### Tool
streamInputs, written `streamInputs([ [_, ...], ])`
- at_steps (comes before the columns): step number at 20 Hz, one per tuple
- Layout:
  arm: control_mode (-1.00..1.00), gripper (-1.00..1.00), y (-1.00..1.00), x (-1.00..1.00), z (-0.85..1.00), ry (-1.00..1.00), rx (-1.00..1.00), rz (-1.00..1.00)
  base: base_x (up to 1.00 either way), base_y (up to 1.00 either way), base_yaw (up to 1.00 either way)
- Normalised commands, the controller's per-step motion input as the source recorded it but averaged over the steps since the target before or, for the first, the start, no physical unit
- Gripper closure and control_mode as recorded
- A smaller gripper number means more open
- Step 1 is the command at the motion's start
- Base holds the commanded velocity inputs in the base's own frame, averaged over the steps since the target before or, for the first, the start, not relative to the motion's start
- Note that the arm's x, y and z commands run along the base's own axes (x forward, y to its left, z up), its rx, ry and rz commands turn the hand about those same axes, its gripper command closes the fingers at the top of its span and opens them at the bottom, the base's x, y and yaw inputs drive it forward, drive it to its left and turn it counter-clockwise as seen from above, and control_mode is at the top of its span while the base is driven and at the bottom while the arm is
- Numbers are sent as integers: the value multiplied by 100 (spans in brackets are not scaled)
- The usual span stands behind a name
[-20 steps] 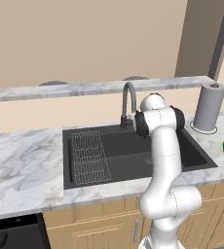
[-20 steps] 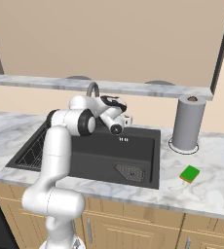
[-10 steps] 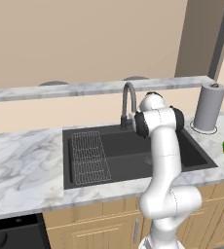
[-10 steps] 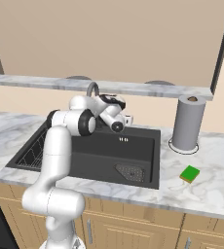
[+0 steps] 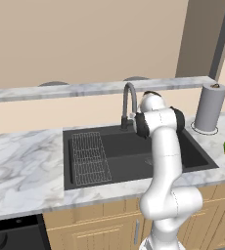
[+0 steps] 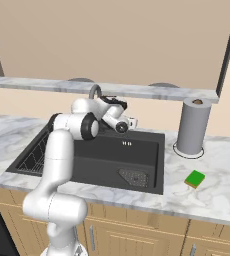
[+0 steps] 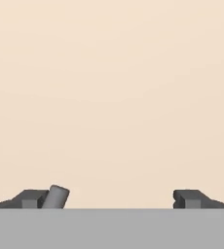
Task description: Soak the sponge with water for a few seconds and then drop it inside the sink.
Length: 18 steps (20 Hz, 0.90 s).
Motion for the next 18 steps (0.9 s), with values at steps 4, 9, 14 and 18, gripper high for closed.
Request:
streamInputs([
  [4, -100, -100, -45, 0, -16, 7, 0, 0, 0, 0, 0],
  [9, -100, -100, -41, 0, -18, 7, 0, 0, 0, 0, 0],
  [14, -100, -100, -45, 0, -19, 6, 0, 0, 0, 0, 0],
  [18, -100, -100, -43, 0, -16, 6, 0, 0, 0, 0, 0],
])
